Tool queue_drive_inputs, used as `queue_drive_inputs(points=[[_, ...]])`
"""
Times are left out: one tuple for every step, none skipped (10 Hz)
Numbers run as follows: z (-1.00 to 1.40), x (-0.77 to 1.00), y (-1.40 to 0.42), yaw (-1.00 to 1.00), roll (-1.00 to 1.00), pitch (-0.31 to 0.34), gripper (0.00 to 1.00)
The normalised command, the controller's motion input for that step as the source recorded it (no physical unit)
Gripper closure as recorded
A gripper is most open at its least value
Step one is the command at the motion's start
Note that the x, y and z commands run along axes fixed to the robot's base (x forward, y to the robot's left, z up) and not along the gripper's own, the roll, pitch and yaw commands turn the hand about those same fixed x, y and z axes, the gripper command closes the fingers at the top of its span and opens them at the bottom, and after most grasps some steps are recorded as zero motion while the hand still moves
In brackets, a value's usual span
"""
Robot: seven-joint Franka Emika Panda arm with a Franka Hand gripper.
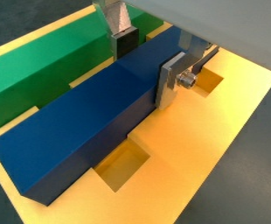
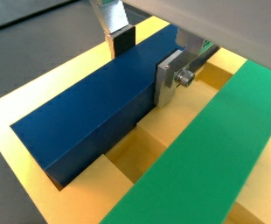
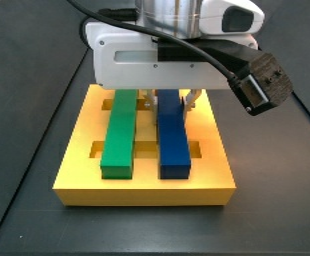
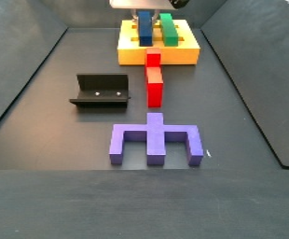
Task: Pick up the blue object. Move up. Move to above the board. Insert the blue object.
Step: Insert the blue object.
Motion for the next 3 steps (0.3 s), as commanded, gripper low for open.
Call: queue_drive_inputs(points=[[-0.38, 0.05, 0.01, 0.00, 0.04, 0.000, 1.00], [-0.12, 0.00, 0.01, 0.00, 0.00, 0.000, 1.00], [0.00, 0.00, 0.00, 0.00, 0.00, 0.000, 1.00]])
